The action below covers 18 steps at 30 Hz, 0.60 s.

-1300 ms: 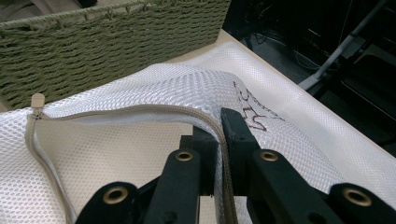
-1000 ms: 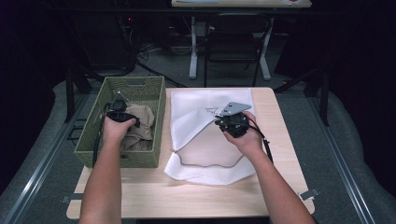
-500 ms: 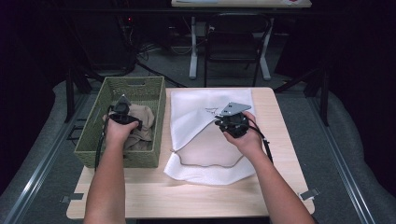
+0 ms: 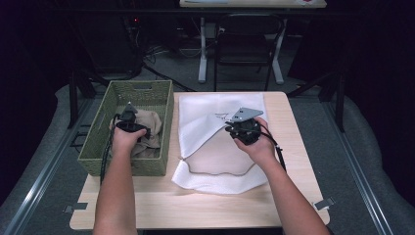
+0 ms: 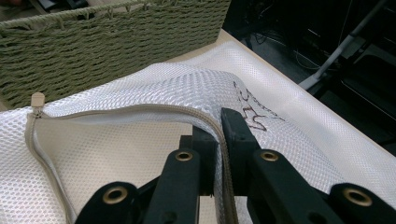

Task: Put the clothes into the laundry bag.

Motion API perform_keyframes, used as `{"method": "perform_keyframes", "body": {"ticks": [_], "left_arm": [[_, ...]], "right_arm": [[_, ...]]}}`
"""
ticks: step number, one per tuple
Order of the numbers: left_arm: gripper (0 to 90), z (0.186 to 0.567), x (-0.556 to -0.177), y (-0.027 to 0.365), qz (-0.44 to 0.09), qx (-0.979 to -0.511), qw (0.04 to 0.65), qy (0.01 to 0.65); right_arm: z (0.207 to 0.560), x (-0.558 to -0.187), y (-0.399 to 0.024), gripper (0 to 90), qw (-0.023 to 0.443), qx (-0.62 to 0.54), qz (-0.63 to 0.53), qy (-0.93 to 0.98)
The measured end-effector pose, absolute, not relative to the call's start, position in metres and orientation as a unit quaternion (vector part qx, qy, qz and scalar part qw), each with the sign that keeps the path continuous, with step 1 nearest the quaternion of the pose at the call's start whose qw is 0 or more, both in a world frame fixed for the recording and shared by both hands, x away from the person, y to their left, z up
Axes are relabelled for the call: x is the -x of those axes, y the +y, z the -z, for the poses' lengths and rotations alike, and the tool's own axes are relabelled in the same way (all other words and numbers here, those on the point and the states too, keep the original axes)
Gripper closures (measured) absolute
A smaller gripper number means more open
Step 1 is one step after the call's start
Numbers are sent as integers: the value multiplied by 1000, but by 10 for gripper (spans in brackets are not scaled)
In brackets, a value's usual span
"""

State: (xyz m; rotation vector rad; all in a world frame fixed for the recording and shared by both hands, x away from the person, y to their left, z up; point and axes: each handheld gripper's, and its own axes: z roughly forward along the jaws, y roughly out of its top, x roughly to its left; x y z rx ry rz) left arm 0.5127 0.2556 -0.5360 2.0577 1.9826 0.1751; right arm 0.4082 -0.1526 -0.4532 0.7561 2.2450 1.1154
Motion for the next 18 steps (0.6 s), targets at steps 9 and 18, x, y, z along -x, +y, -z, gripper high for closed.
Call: {"method": "perform_keyframes", "body": {"ticks": [9,18], "left_arm": [[29,540,-514,249,-66,-721,117,680],[19,540,-515,247,-61,-717,103,687]], "right_arm": [[453,-408,-153,850,260,-279,-412,828],[454,-408,-152,849,259,-280,-411,828]]}}
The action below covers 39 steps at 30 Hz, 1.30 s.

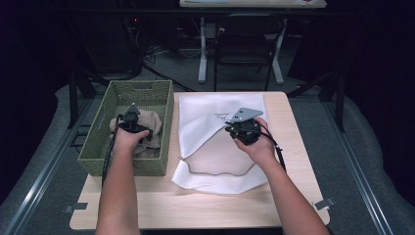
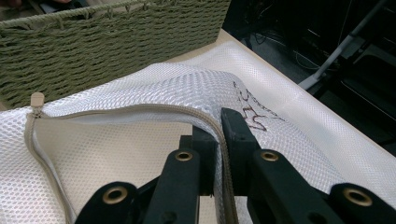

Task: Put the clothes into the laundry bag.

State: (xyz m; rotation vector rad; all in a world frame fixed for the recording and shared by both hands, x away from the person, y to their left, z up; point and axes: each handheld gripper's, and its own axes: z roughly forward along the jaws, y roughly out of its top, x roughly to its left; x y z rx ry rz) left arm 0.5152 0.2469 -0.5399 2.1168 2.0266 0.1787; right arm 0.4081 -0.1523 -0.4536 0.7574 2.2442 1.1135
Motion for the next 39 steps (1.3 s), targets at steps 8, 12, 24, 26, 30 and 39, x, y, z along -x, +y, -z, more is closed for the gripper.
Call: {"method": "perform_keyframes", "body": {"ticks": [8,12,24,26,30,39], "left_arm": [[14,541,-515,242,-65,-737,77,668],[12,542,-514,242,-65,-737,74,669],[133,544,-512,245,-70,-740,67,665],[152,544,-512,246,-70,-739,70,666],[162,544,-511,246,-75,-735,75,670],[188,544,-509,248,-81,-733,79,671]], "right_arm": [[454,-408,-152,847,259,-280,-410,828],[454,-408,-152,847,259,-280,-411,828],[453,-408,-153,843,259,-279,-412,828],[453,-407,-153,843,259,-280,-411,828],[453,-407,-153,843,259,-279,-412,828],[453,-407,-153,848,258,-278,-413,828]]}}
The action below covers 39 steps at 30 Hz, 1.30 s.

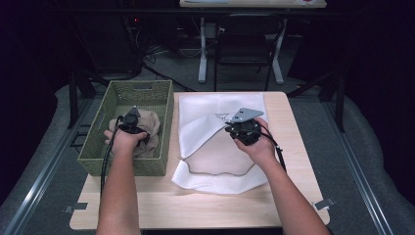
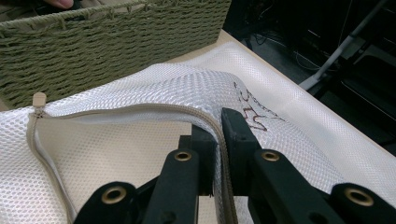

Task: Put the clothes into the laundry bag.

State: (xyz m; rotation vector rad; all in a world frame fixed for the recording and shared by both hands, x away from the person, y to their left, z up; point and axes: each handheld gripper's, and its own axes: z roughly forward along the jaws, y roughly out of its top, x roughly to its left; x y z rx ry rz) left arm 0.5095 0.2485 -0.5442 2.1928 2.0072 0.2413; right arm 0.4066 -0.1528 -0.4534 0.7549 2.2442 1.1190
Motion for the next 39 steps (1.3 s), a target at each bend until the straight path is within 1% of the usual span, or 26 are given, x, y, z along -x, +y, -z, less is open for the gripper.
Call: {"method": "perform_keyframes", "body": {"ticks": [2,8,18,26,33,39], "left_arm": [[197,544,-509,247,-83,-735,77,668],[290,541,-509,251,-82,-734,81,669],[456,538,-508,254,-80,-730,87,673],[554,536,-508,253,-84,-731,86,671],[601,532,-507,253,-88,-740,88,661],[611,529,-505,255,-87,-743,95,657]], "right_arm": [[454,-407,-153,856,256,-277,-415,828],[454,-406,-151,862,264,-267,-415,829],[454,-407,-151,861,254,-260,-417,833],[454,-408,-152,862,247,-268,-421,831],[454,-408,-153,860,247,-269,-421,830],[454,-408,-153,858,252,-268,-419,830]]}}
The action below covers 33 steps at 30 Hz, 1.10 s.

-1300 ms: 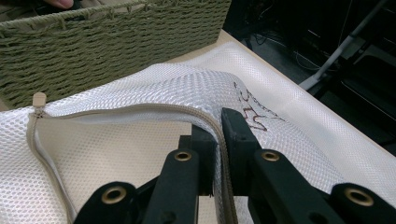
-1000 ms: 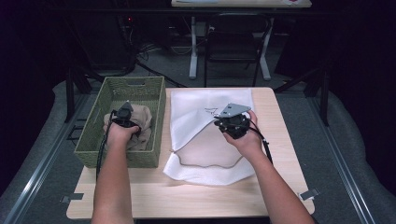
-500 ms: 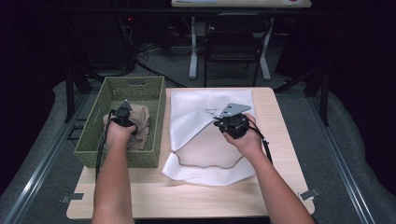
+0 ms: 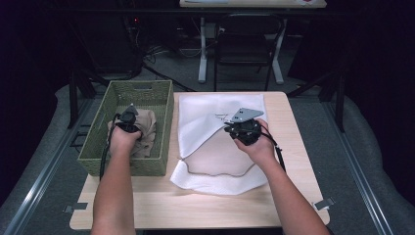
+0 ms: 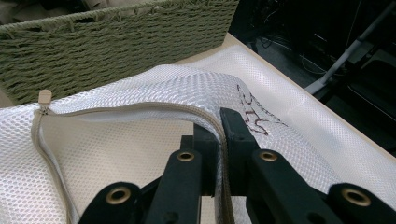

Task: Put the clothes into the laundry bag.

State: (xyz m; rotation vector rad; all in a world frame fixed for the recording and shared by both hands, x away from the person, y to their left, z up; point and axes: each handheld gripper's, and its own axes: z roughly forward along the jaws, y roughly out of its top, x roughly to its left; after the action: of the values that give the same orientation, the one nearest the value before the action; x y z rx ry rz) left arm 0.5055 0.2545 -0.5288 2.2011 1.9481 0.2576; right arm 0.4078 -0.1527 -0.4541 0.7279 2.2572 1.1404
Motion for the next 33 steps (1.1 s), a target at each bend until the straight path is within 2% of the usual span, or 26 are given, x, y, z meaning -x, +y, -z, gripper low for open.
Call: {"method": "perform_keyframes", "body": {"ticks": [13,33], "left_arm": [[622,506,-501,262,-101,-742,120,652],[626,460,-501,262,-117,-747,142,638]], "right_arm": [[453,-406,-153,856,266,-266,-420,826],[453,-406,-153,859,261,-266,-421,827]]}}
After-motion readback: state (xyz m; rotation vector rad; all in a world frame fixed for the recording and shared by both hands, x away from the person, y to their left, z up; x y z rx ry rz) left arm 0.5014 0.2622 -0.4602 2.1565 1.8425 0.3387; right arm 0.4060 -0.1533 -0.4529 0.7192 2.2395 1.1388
